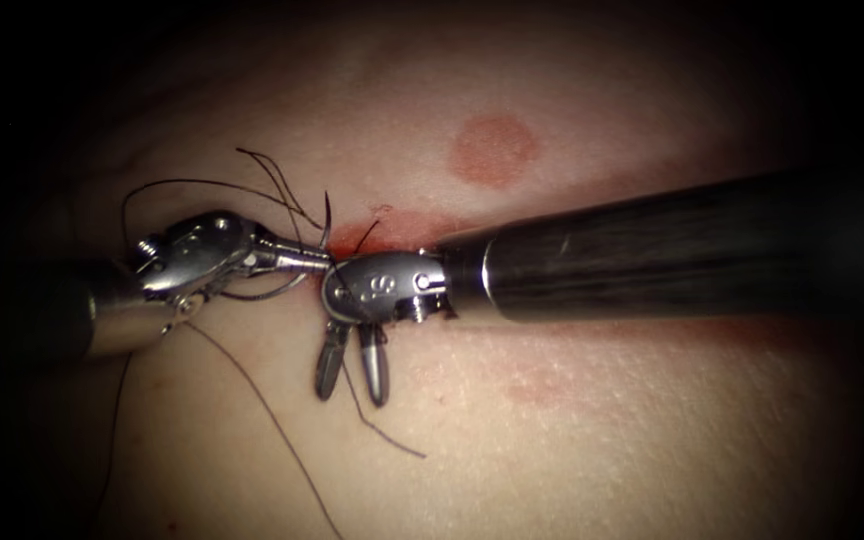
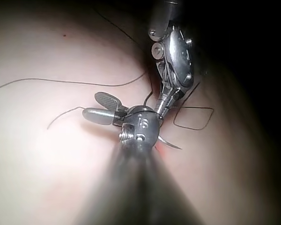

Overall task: Wound Closure
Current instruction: Grab the short end with the right gripper.

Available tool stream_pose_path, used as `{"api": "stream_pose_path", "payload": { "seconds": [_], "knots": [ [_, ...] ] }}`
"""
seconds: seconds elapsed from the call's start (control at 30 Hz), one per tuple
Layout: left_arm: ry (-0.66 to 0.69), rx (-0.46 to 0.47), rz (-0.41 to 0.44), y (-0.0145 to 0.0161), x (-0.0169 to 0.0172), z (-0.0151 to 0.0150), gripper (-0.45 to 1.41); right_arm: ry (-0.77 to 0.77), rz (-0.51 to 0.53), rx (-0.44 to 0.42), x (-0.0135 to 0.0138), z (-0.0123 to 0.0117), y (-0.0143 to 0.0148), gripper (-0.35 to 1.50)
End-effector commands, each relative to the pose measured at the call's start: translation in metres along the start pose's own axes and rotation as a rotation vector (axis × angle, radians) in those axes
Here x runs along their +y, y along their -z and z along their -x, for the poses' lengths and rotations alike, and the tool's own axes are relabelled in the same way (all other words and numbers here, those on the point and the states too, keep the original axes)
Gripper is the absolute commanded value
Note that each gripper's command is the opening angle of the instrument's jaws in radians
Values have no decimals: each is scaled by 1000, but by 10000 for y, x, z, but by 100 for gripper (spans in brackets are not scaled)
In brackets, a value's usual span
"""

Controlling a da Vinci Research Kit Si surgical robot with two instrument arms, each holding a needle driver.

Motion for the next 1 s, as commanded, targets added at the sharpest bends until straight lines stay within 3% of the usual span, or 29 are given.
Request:
{"api": "stream_pose_path", "payload": {
  "seconds": [0.03,0.47,0.57,1.0],
  "knots": [
    [0,-1,3,-5,-5,5,-35,19,12,-22,8,6,-9,42],
    [0,0,2,-6,-5,5,-35,149,102,-148,16,21,-14,36],
    [0,0,2,-6,-5,5,-35,155,103,-239,19,28,-16,36],
    [0,0,2,-6,-5,4,-35,157,50,-291,16,36,-22,49]
  ]
}}
